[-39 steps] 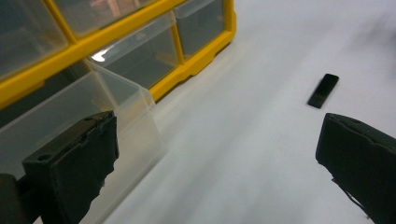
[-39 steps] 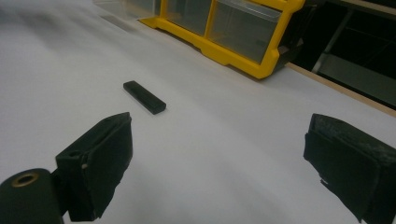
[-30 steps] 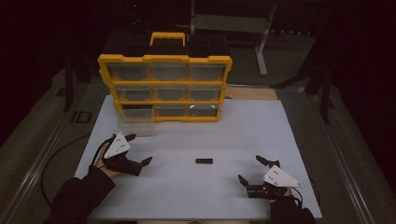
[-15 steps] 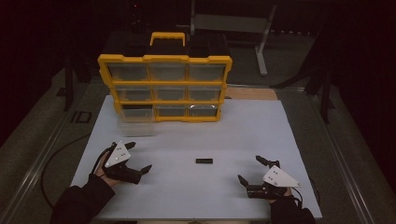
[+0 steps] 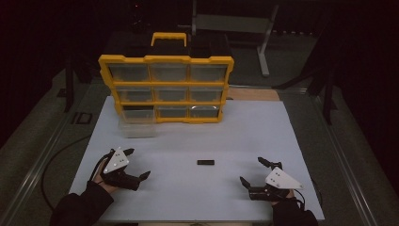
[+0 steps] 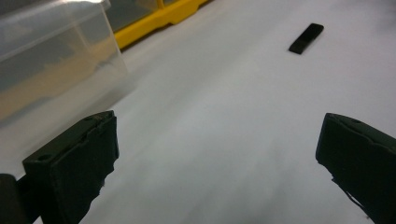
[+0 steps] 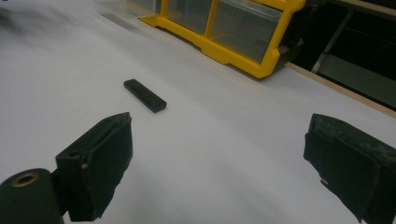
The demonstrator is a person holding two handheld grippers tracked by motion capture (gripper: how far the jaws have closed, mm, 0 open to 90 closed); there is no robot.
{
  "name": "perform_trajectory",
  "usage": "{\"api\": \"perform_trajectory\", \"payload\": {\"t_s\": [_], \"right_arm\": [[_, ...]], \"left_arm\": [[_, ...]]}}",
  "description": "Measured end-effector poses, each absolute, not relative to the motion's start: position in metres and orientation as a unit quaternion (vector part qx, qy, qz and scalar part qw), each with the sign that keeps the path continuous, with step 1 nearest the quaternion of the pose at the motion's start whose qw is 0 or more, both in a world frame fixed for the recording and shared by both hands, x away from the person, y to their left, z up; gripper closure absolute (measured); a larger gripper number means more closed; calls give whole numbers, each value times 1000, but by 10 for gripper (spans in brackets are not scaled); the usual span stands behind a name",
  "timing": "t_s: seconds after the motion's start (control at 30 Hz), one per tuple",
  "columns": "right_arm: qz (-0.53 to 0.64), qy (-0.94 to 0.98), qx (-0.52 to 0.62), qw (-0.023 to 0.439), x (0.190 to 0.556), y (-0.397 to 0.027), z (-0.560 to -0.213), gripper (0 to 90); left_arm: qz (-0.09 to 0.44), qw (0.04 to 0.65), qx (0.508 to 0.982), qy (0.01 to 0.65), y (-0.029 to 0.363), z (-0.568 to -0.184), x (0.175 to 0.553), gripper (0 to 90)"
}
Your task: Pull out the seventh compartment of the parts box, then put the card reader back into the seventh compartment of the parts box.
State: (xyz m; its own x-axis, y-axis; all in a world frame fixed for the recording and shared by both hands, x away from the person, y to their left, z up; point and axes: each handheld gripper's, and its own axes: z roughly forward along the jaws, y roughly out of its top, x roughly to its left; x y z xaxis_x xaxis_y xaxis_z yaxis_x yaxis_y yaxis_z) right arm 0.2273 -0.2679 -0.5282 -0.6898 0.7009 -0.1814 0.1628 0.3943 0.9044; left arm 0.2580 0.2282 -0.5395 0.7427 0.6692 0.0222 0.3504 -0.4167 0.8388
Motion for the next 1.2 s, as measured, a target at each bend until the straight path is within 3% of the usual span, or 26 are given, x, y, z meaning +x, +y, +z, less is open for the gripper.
{"api": "perform_trajectory", "payload": {"t_s": [1.2], "right_arm": [[473,787,275,287,226,-267,-528,80]], "left_arm": [[181,450,820,303,231,-545,255,0]]}}
